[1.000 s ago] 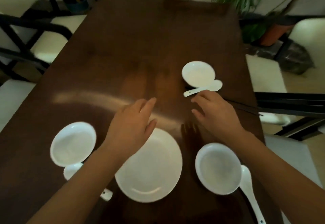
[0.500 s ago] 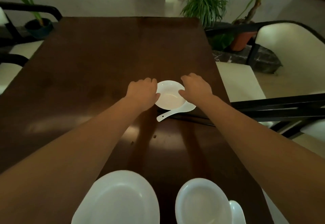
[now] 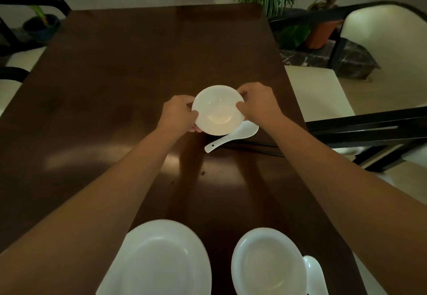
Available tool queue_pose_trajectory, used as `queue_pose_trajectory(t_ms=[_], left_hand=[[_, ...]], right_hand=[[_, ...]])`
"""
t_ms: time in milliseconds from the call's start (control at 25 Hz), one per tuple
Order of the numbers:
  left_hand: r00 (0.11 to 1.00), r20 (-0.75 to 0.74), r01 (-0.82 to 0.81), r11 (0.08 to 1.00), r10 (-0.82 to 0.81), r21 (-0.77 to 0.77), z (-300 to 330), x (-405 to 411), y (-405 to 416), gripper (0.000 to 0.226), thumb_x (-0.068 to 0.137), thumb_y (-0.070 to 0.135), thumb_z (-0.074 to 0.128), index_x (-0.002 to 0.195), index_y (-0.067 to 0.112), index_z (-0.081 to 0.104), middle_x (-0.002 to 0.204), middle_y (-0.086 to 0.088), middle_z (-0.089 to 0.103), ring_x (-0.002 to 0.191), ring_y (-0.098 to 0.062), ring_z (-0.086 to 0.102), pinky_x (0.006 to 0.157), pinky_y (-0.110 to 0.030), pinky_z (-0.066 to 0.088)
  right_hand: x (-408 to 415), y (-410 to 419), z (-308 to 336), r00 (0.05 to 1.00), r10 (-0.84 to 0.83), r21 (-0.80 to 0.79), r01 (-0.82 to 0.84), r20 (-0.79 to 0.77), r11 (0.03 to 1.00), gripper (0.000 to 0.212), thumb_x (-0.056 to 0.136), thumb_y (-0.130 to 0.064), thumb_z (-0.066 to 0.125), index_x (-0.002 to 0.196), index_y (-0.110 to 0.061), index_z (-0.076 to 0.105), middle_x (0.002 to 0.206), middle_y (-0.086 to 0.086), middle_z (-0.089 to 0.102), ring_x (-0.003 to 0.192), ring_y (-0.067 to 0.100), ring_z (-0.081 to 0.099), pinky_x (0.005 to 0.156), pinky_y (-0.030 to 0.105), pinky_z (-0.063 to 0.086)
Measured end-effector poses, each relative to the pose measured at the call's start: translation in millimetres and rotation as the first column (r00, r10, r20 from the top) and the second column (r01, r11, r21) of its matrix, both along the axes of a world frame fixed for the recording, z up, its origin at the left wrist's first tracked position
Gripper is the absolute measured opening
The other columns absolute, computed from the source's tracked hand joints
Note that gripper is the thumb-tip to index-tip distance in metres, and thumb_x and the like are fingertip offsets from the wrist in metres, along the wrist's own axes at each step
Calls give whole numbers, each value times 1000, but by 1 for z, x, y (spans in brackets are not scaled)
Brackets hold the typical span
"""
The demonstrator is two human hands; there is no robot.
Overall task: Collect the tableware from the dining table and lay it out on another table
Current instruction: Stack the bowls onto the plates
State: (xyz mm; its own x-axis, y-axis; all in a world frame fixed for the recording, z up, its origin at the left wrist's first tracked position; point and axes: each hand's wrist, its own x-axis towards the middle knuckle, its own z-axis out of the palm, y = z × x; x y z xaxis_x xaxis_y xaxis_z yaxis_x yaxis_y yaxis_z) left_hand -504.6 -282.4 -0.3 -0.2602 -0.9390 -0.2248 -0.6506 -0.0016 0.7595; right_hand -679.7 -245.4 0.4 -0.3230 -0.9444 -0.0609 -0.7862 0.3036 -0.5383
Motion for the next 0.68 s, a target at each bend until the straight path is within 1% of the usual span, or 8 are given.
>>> queue_pose_trajectory(t_ms=[80, 160, 240, 320, 440, 520, 600, 680], left_hand=[[997, -54, -56, 997, 52, -62, 17, 23, 24, 37, 86, 3, 56, 121, 14, 58, 87, -4, 65, 63, -9, 66, 50, -18, 56], [995, -38, -98, 989, 95, -112, 28, 55, 64, 36, 84, 10, 62, 119, 22, 60, 82, 9, 63, 70, -3, 63, 50, -12, 53], [991, -71, -124, 988, 118, -92, 33, 88, 113, 32, 84, 15, 63, 112, 29, 63, 80, 19, 62, 71, 0, 64, 54, -11, 52], [981, -89, -176, 984, 172, -32, 31, 119, 164, 26, 84, 16, 63, 106, 30, 66, 81, 17, 67, 73, -2, 66, 59, -13, 53], [948, -72, -309, 950, 311, 34, 18, 157, 224, 29, 84, 12, 63, 109, 26, 66, 85, 3, 70, 73, -11, 67, 63, -22, 57], [929, -38, -365, 929, 368, 63, 10, 175, 249, 31, 84, 11, 63, 109, 29, 64, 80, -1, 68, 64, -8, 67, 60, -15, 54], [922, -22, -383, 920, 386, 89, 3, 185, 263, 29, 85, 11, 61, 110, 26, 64, 77, -2, 67, 59, -10, 66, 60, -9, 50], [920, -2, -391, 916, 393, 90, -1, 188, 270, 28, 86, 11, 61, 112, 20, 65, 76, 0, 66, 62, -12, 65, 64, -14, 50]], right_hand=[[13, 27, 15, 992, 15, -34, -11, 122, 999, 23, 83, -7, 59, 105, -13, 65, 98, 6, 66, 83, 18, 60, 72, 32, 55], [37, 70, 23, 959, 32, -32, -24, 281, 999, 23, 84, -9, 60, 105, -16, 64, 86, -5, 62, 80, 14, 61, 72, 35, 58], [66, 119, 23, 917, 20, -19, -13, 398, 1000, 23, 83, -9, 61, 103, -20, 64, 76, -16, 57, 73, 10, 62, 67, 32, 59], [96, 163, 20, 872, -21, 10, 19, 489, 1000, 23, 82, -10, 62, 99, -25, 65, 75, -18, 59, 70, 8, 63, 63, 30, 59], [133, 209, 9, 838, -49, 67, 15, 543, 998, 21, 82, -11, 64, 100, -23, 67, 76, -16, 63, 70, 6, 64, 60, 23, 59], [152, 226, 1, 836, -47, 104, -12, 547, 995, 23, 83, -15, 65, 105, -22, 67, 82, -8, 66, 73, 9, 64, 68, 27, 59], [163, 235, -6, 856, -42, 135, -33, 516, 990, 25, 84, -18, 64, 109, -22, 66, 86, -6, 65, 73, 10, 63, 77, 28, 58], [169, 240, -12, 882, -45, 154, -32, 470, 988, 26, 84, -19, 64, 110, -23, 66, 92, -5, 67, 73, 7, 60, 80, 23, 52]])
